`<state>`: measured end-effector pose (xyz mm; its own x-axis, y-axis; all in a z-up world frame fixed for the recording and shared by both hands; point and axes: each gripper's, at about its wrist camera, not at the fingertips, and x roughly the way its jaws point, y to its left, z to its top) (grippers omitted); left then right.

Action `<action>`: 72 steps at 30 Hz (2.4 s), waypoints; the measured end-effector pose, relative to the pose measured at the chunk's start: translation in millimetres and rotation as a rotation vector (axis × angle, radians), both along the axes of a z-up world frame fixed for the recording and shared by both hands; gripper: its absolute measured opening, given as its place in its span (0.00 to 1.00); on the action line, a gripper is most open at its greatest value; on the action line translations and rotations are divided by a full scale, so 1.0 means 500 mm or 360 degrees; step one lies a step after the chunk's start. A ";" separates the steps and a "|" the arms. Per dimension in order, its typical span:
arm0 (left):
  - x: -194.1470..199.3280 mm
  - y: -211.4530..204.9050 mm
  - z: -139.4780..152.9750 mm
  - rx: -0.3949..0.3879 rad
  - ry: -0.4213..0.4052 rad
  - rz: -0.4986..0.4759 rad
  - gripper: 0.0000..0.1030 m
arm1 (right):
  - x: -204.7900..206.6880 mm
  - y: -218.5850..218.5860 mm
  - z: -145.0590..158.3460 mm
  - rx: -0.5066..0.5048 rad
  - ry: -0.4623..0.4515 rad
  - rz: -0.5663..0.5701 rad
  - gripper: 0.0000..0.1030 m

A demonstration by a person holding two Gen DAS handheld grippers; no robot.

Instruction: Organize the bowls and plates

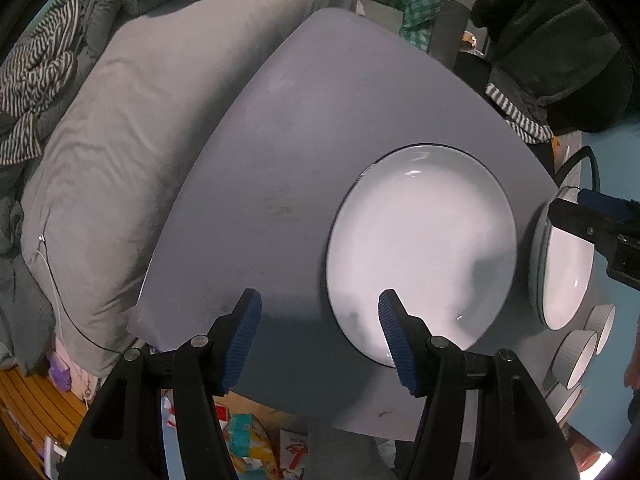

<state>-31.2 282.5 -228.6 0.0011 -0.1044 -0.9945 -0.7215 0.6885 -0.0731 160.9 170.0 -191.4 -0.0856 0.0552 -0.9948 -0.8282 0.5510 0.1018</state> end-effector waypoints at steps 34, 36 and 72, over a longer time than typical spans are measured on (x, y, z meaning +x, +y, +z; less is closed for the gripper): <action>0.003 0.034 -0.113 -0.0196 -0.0034 0.0015 0.44 | -0.028 -0.017 -0.132 0.0032 0.0335 -0.0187 0.37; -0.001 0.037 -0.117 -0.0198 -0.0032 0.0012 0.38 | -0.029 -0.017 -0.133 0.0022 0.0316 -0.0183 0.33; 0.046 0.014 -0.113 -0.0233 -0.0012 -0.0134 0.19 | -0.038 -0.036 -0.126 -0.0034 0.0351 -0.0188 0.16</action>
<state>-8.1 289.6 -285.3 -0.0063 -0.2482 -0.9687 -0.6609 0.7280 -0.1822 141.6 152.1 -254.4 -0.2952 0.0568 -0.9537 -0.7167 0.6469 0.2604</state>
